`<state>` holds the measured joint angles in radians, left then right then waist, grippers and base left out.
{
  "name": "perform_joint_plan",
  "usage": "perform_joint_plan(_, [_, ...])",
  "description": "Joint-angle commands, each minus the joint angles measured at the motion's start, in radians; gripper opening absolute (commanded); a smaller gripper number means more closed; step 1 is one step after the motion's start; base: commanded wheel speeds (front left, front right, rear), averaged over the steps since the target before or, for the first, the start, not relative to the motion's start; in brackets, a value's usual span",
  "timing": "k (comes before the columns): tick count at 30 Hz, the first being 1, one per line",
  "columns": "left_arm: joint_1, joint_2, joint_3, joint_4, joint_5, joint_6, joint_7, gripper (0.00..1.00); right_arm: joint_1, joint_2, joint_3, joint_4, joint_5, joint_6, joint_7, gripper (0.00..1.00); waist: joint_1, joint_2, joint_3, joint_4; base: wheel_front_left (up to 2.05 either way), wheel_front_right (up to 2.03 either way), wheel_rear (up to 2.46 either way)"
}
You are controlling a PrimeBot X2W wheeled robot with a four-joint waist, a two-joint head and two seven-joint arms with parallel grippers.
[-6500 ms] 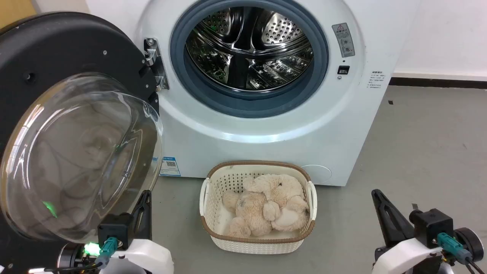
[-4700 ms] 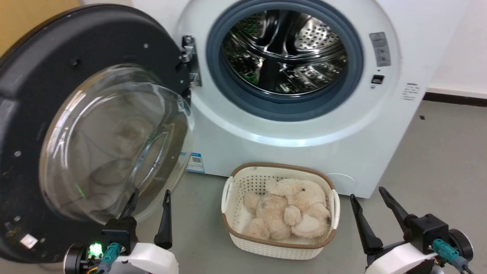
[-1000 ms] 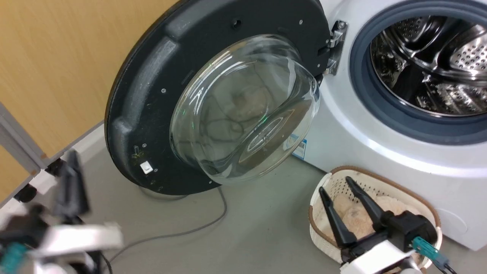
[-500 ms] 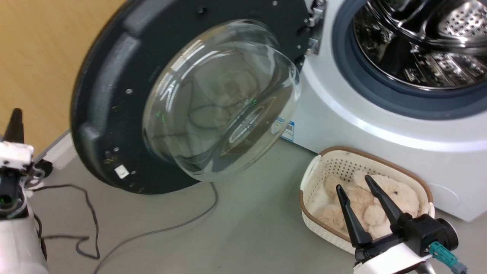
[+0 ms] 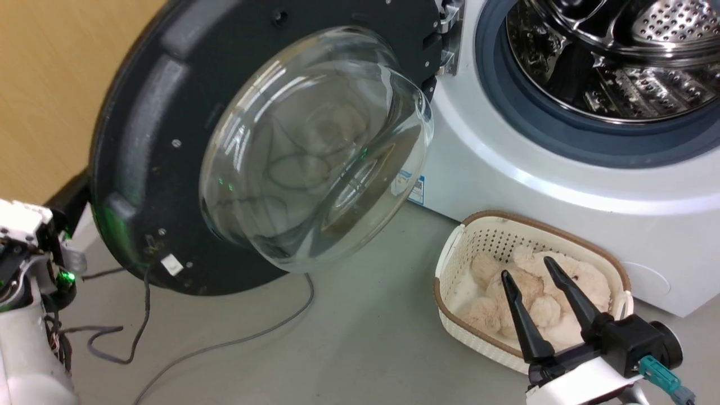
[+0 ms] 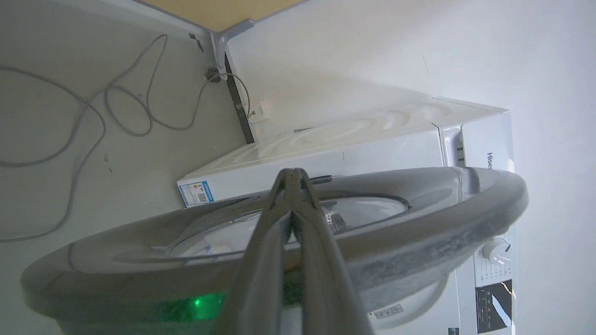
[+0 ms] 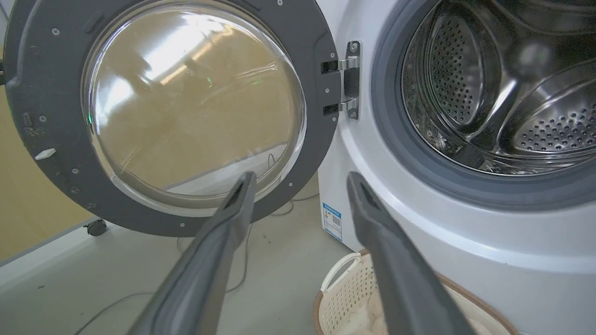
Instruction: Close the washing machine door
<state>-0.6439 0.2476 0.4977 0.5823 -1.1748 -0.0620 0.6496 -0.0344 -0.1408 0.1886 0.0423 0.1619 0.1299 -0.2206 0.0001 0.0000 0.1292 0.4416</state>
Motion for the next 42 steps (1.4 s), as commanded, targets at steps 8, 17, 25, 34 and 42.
perform_joint_plan(8, [0.156, -0.031, -0.066, -0.135, -0.058, -0.034, 0.211, 0.0, 0.017, 0.027, -0.03, 0.026, 0.007, 0.001, -0.017, 1.0, -0.0001, 0.0, -0.071, -0.015, 0.0, 0.0, 0.0])
perform_joint_plan(17, [0.34, -0.127, -0.172, -0.376, -0.111, 0.005, 0.418, 0.0, 0.049, 0.046, -0.067, 0.038, 0.007, 0.001, -0.029, 1.0, -0.0001, 0.0, -0.12, -0.046, 0.0, 0.0, 0.0])
perform_joint_plan(25, [0.546, -0.195, -0.356, -0.615, -0.173, 0.076, 0.452, 0.0, 0.051, 0.055, -0.069, 0.035, -0.001, 0.001, -0.032, 1.0, -0.0001, 0.0, -0.12, -0.143, 0.0, 0.0, 0.0])
perform_joint_plan(34, [0.581, -0.197, -0.563, -0.632, -0.324, 0.085, 0.215, 0.0, 0.037, 0.049, -0.069, 0.028, -0.007, 0.001, -0.025, 1.0, -0.0001, 0.0, -0.077, -0.299, 0.0, 0.0, 0.0])
perform_joint_plan(42, [0.487, -0.197, -0.71, -0.539, -0.4, 0.045, -0.025, 0.0, 0.014, 0.048, -0.071, 0.024, -0.006, 0.001, -0.026, 1.0, -0.0001, 0.0, -0.004, -0.492, 0.0, 0.0, 0.0])
